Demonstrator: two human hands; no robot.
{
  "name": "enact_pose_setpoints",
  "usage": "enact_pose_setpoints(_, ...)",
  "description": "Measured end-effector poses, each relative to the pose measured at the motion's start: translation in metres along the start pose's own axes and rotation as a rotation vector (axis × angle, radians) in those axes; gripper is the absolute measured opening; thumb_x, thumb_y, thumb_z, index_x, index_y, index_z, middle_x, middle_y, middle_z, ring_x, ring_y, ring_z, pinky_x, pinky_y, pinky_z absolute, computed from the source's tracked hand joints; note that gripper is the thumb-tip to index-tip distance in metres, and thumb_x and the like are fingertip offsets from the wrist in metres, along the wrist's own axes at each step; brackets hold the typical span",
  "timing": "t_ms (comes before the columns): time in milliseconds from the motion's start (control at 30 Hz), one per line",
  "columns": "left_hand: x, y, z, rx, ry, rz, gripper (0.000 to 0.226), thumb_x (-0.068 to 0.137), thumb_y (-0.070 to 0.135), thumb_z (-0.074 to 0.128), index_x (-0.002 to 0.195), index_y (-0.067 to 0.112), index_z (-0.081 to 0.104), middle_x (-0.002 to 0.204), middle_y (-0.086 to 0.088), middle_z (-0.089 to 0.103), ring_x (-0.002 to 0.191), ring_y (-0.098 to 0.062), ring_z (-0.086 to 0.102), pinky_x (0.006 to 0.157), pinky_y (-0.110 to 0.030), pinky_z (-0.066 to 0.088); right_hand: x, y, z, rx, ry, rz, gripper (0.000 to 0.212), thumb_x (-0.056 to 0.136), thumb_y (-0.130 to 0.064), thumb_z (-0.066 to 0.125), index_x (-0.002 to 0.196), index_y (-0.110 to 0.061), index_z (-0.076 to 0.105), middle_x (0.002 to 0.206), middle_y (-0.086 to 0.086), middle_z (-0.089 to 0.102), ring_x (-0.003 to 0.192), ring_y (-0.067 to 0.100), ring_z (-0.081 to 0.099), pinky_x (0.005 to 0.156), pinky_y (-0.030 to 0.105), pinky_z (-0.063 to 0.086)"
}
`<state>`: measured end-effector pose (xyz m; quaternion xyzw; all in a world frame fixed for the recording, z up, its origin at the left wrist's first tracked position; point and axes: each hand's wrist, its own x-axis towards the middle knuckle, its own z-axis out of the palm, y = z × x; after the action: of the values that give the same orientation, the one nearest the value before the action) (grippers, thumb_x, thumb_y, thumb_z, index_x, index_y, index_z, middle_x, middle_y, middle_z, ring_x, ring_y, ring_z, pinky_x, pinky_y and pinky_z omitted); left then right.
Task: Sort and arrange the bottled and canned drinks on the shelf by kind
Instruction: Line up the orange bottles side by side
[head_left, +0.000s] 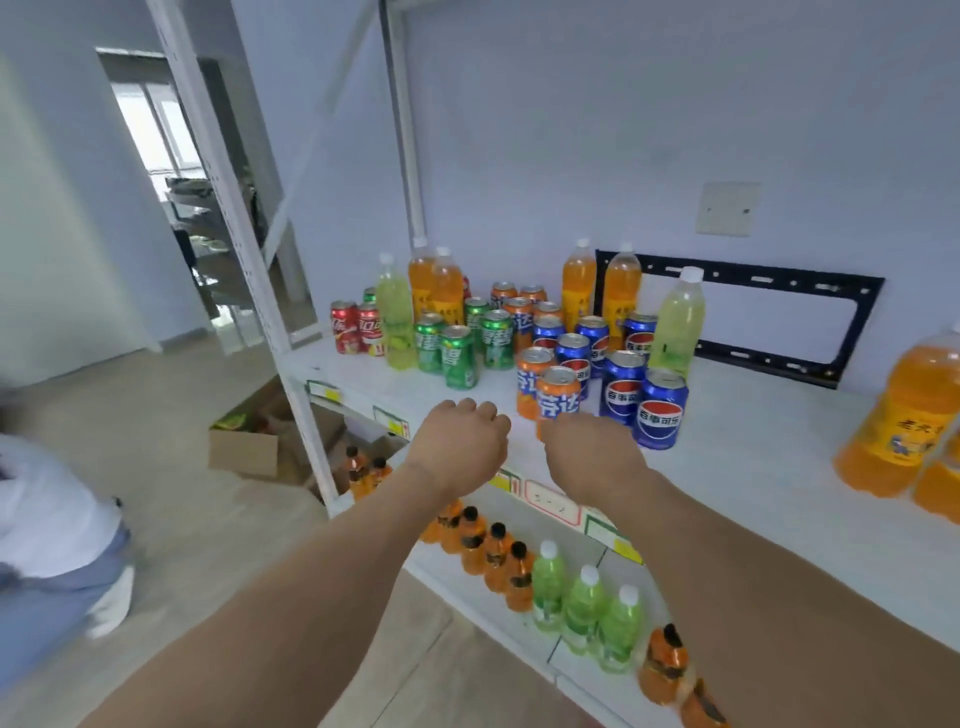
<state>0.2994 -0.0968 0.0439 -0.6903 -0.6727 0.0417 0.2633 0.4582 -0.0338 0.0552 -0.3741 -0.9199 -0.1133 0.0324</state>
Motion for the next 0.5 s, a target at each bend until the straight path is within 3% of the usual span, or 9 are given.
enact_pose_setpoints(167, 0.003, -0.072, 0.037, -0.056, 0.043, -0.106, 0.033, 0.103, 0.033, 0.033, 0.108, 0.015, 0.060, 0.104, -0.004, 0.061, 0.097, -0.028, 0.058, 0.075, -0.035, 0.040, 0.083, -0.034, -0.007, 0.038, 0.044, 0.012, 0.021, 0.095, -0.015, 0.044, 0.113, -0.016, 0.055, 0.110, 0.008, 0.062, 0.097, 0.028, 0.062, 0.065, 0.036, 0.045)
enact_pose_setpoints(367, 0.049, -0.158, 0.095, -0.136, 0.178, -0.233, 0.024, 0.091, 0.034, 0.058, 0.086, 0.014, 0.071, 0.079, -0.003, 0.065, 0.069, -0.027, 0.064, 0.052, -0.032, 0.045, 0.203, -0.044, -0.007, 0.196, 0.179, 0.118, 0.011, 0.096, -0.023, 0.048, 0.101, -0.020, 0.057, 0.101, 0.006, 0.066, 0.086, 0.024, 0.063, 0.067, 0.035, 0.051)
enact_pose_setpoints(433, 0.071, -0.186, 0.107, -0.186, 0.235, -0.334, 0.026, 0.092, 0.037, 0.057, 0.093, 0.016, 0.072, 0.086, 0.000, 0.068, 0.072, -0.025, 0.066, 0.052, -0.033, 0.048, 0.246, -0.045, -0.003, 0.311, 0.247, 0.167, 0.015, 0.097, -0.032, 0.046, 0.095, -0.021, 0.054, 0.097, 0.005, 0.065, 0.084, 0.024, 0.060, 0.066, 0.035, 0.050)
enact_pose_setpoints(500, 0.093, -0.211, 0.118, -0.277, 0.287, -0.434, 0.032, 0.096, 0.041, 0.053, 0.111, 0.017, 0.069, 0.105, 0.000, 0.069, 0.088, -0.024, 0.066, 0.062, -0.035, 0.051, 0.284, -0.050, 0.001, 0.428, 0.288, 0.195, 0.025, 0.096, -0.043, 0.046, 0.099, -0.020, 0.055, 0.099, 0.004, 0.064, 0.090, 0.025, 0.062, 0.070, 0.037, 0.051)
